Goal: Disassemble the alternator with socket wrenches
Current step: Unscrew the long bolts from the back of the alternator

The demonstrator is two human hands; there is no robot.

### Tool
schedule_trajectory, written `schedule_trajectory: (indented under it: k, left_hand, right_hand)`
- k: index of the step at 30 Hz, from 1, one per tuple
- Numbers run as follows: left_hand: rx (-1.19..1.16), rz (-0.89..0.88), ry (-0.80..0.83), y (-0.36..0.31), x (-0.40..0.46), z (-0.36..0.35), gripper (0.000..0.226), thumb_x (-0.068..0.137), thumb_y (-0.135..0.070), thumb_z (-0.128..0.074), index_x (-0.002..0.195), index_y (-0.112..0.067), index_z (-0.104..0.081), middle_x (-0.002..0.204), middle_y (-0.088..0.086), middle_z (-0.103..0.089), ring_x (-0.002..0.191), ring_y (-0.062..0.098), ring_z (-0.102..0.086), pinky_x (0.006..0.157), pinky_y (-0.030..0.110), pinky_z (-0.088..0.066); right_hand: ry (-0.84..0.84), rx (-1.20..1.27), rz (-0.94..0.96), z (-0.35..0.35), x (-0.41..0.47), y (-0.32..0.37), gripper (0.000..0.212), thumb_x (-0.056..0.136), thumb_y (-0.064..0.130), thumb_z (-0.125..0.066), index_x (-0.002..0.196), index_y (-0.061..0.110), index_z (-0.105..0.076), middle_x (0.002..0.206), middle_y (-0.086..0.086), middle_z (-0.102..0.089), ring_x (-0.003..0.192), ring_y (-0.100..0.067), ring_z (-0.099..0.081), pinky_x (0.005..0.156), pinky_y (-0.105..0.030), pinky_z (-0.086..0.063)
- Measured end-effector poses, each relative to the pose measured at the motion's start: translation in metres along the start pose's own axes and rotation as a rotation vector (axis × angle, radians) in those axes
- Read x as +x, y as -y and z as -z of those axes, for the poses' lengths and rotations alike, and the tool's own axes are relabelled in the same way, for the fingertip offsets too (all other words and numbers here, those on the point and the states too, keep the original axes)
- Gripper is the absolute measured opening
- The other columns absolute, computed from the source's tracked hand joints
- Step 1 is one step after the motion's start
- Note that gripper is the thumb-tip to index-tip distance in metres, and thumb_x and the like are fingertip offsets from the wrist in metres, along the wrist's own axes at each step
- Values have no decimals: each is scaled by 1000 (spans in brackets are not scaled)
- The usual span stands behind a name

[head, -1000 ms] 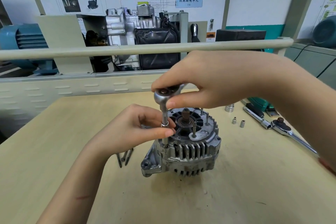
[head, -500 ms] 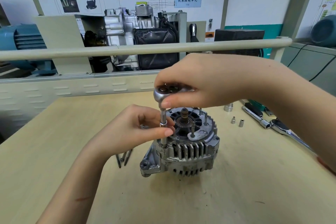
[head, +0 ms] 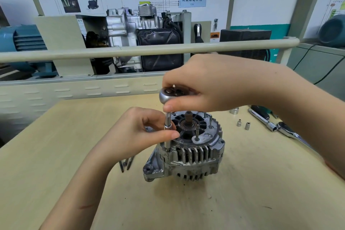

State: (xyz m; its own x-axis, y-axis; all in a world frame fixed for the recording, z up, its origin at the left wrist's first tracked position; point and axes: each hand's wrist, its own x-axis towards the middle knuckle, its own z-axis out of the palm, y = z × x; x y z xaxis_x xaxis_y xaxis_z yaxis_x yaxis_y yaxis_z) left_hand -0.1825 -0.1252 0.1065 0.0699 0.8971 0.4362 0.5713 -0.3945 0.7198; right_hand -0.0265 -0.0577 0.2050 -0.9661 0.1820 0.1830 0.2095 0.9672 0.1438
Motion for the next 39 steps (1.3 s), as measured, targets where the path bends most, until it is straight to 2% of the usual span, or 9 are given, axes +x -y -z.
schedule_trajectory:
  k: [6,8,12,14,21,25,29,31,39]
  left_hand:
    - [-12,38,149,4,-1,8,8,71,-31,-69,78,-31,-73,83,-6,-73,81,6,-67,74,13,-49]
    - [5,26,138,3,-1,8,6,72,-35,-72,74,-29,-73,81,-7,-73,80,6,-67,71,14,-49]
    - [102,-19,59,7,-2,5,44,65,-51,-67,65,-7,-63,70,14,-65,80,29,-65,72,43,-49]
    - [109,-14,56,8,-1,5,49,62,-54,-66,65,-5,-62,72,17,-65,80,34,-62,74,47,-47]
    - [32,34,125,4,0,7,7,71,-30,-69,76,-34,-73,86,-13,-72,83,1,-65,73,9,-46]
    - [25,13,93,0,-1,8,4,71,-28,-69,71,-31,-73,84,-12,-72,82,2,-66,72,11,-47]
    - [104,-25,5,4,-2,5,45,62,-50,-70,64,-6,-65,74,17,-66,76,32,-61,73,41,-47]
    - [108,-21,-17,3,-1,4,46,59,-52,-73,66,-8,-63,73,18,-65,76,35,-59,74,45,-43]
    - [6,2,89,1,0,9,11,67,-39,-73,76,-44,-71,85,-10,-72,84,5,-66,73,12,-48]
  right_hand:
    - [58,114,47,1,0,-5,18,90,38,-47,85,22,-53,74,11,-55,67,-4,-47,63,-17,-35]
    - [44,119,58,1,1,-4,22,90,39,-47,87,20,-56,72,11,-55,66,-2,-47,62,-15,-35]
    - [-3,62,9,2,2,-2,47,76,58,-35,84,18,-58,58,10,-46,57,-4,-45,57,-17,-34]
    - [-2,43,2,0,0,0,51,73,60,-31,82,17,-56,58,9,-46,54,-8,-44,58,-19,-34]
    - [35,122,45,0,2,-1,32,89,40,-46,86,11,-57,67,6,-51,61,-10,-44,60,-21,-34]
    - [41,126,67,1,2,-2,33,89,38,-45,90,9,-59,76,1,-58,68,-11,-48,64,-23,-36]
    - [6,55,38,1,4,-1,49,79,55,-35,87,14,-61,62,7,-50,58,-9,-44,57,-22,-34]
    - [-2,39,18,1,4,0,55,74,59,-32,86,14,-60,59,6,-48,54,-10,-43,56,-24,-34]
    - [54,148,55,1,4,-5,26,89,37,-48,89,13,-59,72,7,-54,65,-7,-48,61,-19,-37]
